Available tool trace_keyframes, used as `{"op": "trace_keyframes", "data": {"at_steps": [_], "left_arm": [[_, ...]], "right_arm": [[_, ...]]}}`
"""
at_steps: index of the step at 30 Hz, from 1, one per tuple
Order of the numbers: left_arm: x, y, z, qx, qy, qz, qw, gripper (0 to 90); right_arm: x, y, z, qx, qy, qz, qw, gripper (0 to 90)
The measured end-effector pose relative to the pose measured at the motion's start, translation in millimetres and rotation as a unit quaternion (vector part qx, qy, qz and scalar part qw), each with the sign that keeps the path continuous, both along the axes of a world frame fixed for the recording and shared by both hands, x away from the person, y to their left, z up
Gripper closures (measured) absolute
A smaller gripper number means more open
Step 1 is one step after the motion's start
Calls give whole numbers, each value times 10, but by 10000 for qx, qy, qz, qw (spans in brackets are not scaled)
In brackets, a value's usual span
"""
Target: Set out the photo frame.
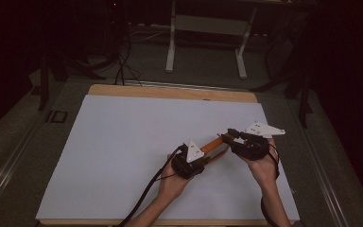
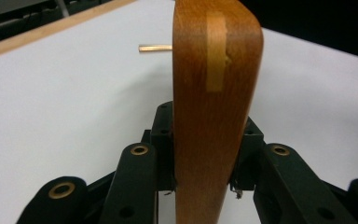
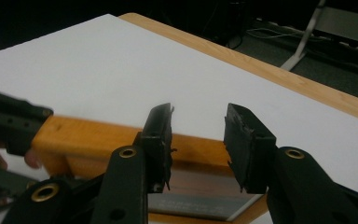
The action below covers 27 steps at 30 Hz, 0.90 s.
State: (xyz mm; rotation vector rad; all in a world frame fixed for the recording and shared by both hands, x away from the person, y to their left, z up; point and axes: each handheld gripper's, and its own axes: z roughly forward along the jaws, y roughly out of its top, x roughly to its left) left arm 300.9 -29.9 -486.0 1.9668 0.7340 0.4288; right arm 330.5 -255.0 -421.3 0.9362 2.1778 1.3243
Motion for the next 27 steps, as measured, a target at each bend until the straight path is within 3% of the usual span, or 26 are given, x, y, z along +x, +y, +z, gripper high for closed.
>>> {"op": "trace_keyframes", "data": {"at_steps": [9, 15, 23, 27], "left_arm": [[86, 14, 95, -179, 65, -51, 9998, 694], [101, 77, 213, -236, 61, -102, 9997, 693], [151, 363, 399, -569, 327, -155, 9977, 692], [131, 518, 496, -507, 303, -276, 9979, 692]], "right_arm": [[-16, -119, -5, 98, 11, -90, 9999, 607], [-49, -139, 16, 108, 0, 57, 9999, 595], [-78, -133, 27, 118, 45, 398, 9991, 573], [-99, -76, 6, 6, 58, 583, 9983, 565]]}}
